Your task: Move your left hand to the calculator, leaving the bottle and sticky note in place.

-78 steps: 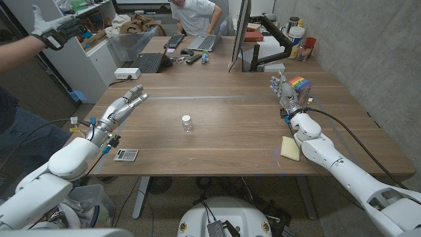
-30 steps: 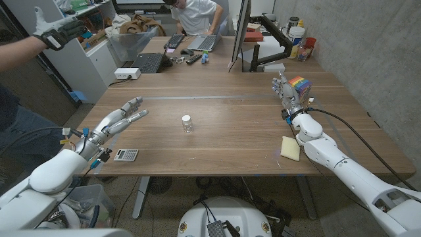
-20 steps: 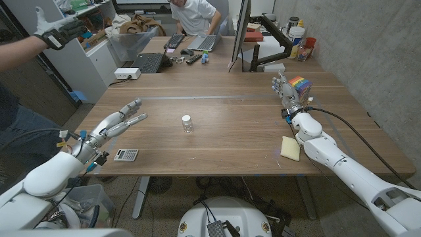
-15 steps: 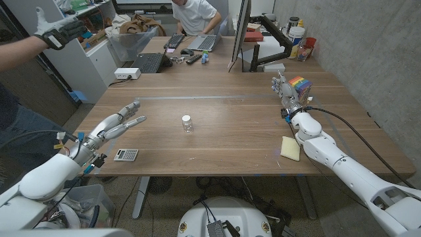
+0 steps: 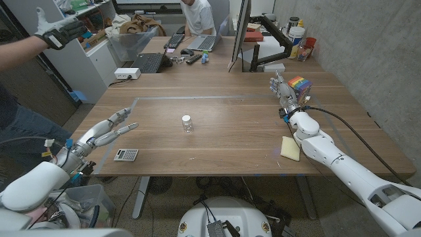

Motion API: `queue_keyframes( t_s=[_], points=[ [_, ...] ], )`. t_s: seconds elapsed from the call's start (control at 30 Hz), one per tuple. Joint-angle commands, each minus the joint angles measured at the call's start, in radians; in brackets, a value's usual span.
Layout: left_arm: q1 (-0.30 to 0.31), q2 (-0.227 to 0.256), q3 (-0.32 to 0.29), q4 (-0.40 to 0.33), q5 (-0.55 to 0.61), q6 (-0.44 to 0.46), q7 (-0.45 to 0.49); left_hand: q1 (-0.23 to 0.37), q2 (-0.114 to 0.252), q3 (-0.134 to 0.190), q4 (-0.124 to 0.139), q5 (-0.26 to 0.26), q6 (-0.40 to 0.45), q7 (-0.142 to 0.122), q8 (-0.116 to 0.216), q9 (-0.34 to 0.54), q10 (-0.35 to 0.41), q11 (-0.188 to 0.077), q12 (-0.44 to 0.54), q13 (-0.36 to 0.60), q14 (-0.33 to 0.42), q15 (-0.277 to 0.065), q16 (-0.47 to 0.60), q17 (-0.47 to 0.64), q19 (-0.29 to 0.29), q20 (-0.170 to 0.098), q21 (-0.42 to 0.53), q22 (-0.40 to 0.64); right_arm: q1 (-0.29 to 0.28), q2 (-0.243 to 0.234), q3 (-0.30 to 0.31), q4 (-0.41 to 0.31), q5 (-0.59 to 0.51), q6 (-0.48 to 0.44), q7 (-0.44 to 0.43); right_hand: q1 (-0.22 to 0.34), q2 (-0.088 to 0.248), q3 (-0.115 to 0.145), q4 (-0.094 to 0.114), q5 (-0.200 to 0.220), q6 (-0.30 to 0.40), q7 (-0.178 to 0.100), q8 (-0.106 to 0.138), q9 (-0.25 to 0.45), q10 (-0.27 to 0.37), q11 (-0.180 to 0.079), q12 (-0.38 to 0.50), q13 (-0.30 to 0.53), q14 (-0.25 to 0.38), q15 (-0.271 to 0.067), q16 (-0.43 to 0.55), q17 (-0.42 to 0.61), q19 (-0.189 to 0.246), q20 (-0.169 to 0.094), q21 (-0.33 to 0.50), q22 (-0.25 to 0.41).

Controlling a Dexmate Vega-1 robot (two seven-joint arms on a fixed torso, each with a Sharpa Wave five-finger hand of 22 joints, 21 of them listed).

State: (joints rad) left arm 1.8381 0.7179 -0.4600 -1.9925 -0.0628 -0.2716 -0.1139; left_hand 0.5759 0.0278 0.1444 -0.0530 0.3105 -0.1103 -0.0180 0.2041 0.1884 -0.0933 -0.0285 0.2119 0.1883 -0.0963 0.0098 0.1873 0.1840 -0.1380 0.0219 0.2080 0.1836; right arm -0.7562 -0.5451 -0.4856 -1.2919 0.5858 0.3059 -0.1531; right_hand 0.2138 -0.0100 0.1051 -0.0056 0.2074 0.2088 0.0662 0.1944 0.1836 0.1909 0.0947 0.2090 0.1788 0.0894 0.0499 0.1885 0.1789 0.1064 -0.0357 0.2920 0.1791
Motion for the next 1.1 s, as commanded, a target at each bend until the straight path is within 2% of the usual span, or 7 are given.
queue_keyframes(
  t_s=[0.03, 0.3, 0.43, 1.1],
  points=[
    [0.072, -0.086, -0.094, -0.043, 0.149, 0.009, 0.034, 0.014, 0.0, 0.001, -0.01, -0.004, 0.014, -0.002, 0.01, 0.004, 0.008, -0.003, 0.007, 0.005, 0.006, -0.004, 0.009, 0.001, 0.004, 0.0, 0.009, 0.006, 0.008, 0.005, -0.006, 0.002, -0.012, -0.016, 0.004, 0.001, 0.012, -0.002, -0.002, -0.001, -0.003, -0.001, 0.0, 0.005, -0.002, -0.004, 0.001, 0.005, -0.001, -0.001, 0.0, 0.005, 0.009, -0.008, -0.002, 0.003],
    [0.073, -0.103, -0.102, -0.035, 0.257, 0.011, 0.078, 0.023, 0.0, 0.003, -0.014, -0.004, 0.029, -0.009, 0.014, 0.004, 0.014, -0.007, 0.008, 0.005, 0.013, -0.01, 0.01, 0.001, 0.011, 0.003, 0.012, 0.006, 0.011, 0.004, -0.009, 0.002, -0.015, -0.023, 0.007, 0.001, 0.012, -0.003, -0.002, -0.001, -0.002, 0.0, 0.0, 0.006, -0.001, -0.005, 0.001, 0.005, -0.001, -0.001, 0.0, 0.005, 0.011, -0.009, -0.004, 0.003],
    [0.071, -0.105, -0.103, -0.032, 0.274, 0.024, 0.082, 0.028, 0.0, 0.003, -0.018, -0.004, 0.033, -0.013, 0.014, 0.004, 0.018, -0.013, 0.009, 0.005, 0.017, -0.012, 0.011, 0.001, 0.016, 0.013, 0.014, 0.006, 0.012, 0.005, -0.01, 0.004, -0.016, -0.026, 0.007, 0.001, 0.013, -0.004, -0.003, -0.001, -0.002, 0.0, 0.0, 0.006, -0.002, -0.005, 0.0, 0.005, -0.001, -0.003, 0.0, 0.005, 0.011, -0.009, -0.005, 0.003],
    [0.047, -0.069, -0.091, -0.019, 0.327, 0.088, 0.084, 0.039, 0.0, 0.003, -0.024, -0.003, 0.049, -0.019, 0.017, 0.004, 0.026, -0.02, 0.009, 0.005, 0.025, -0.018, 0.011, 0.002, 0.021, 0.023, 0.015, 0.007, 0.022, 0.015, -0.007, 0.026, -0.02, 0.001, 0.016, 0.001, 0.013, -0.006, -0.004, -0.001, 0.0, -0.001, 0.001, 0.006, 0.0, -0.002, 0.001, 0.005, 0.001, -0.001, 0.001, 0.005, 0.015, -0.008, -0.011, 0.003]
  ],
)
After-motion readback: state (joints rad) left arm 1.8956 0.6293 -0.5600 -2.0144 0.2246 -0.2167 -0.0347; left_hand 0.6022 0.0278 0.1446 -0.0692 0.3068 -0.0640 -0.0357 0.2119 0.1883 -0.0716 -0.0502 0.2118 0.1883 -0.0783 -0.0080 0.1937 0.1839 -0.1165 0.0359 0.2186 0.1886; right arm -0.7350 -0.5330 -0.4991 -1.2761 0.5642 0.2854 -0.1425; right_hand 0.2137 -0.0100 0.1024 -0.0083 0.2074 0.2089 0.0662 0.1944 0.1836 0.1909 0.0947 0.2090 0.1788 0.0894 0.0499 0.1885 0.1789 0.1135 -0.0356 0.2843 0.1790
